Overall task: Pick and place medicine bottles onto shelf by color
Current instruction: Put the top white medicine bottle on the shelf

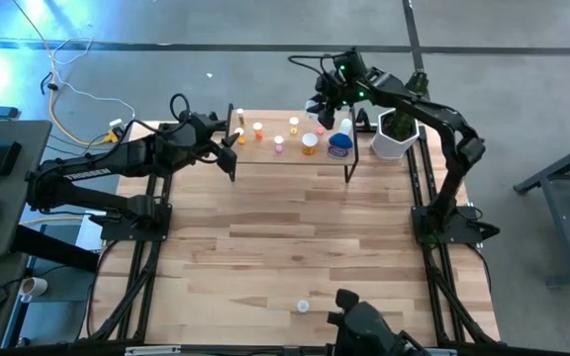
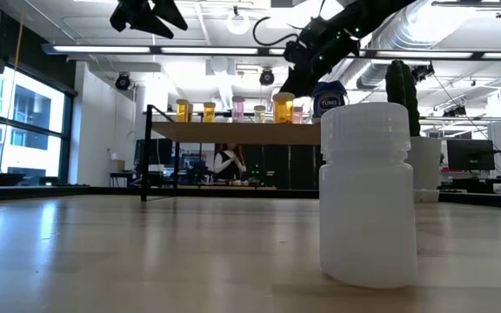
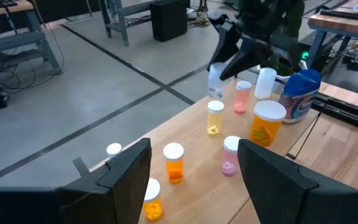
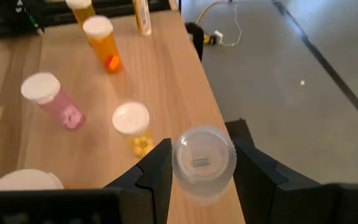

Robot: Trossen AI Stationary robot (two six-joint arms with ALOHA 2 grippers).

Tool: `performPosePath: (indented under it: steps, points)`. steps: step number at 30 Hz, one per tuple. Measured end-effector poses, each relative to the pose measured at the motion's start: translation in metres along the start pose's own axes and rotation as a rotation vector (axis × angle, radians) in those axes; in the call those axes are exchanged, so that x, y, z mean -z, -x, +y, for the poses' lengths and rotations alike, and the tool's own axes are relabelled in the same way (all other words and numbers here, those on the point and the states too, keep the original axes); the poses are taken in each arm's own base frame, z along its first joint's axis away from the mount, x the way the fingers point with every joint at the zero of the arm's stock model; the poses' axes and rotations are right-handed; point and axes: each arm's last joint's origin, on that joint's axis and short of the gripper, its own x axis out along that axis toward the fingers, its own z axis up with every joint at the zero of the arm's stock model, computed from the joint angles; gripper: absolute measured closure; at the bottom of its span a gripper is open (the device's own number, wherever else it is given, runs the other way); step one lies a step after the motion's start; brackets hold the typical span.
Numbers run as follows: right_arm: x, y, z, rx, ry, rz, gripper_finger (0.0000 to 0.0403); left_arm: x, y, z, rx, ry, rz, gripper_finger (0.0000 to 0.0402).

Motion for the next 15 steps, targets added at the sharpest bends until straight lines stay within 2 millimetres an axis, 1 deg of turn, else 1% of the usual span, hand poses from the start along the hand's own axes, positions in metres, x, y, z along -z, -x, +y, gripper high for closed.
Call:
performPosePath:
  steps: [4, 8, 15]
  points:
    - [0.005, -0.003, -0.001, 0.009, 0.005, 0.048, 0.0281, 0.000, 0.000, 0.000, 0.000, 0.000, 0.000, 0.0174]
    - [0.010, -0.001, -0.004, 0.045, 0.001, 0.090, 0.0281, 0.000, 0.000, 0.000, 0.000, 0.000, 0.000, 0.0174]
    - [0.017, 0.002, -0.008, 0.042, -0.045, 0.149, 0.0281, 0.000, 0.000, 0.000, 0.000, 0.000, 0.000, 0.0174]
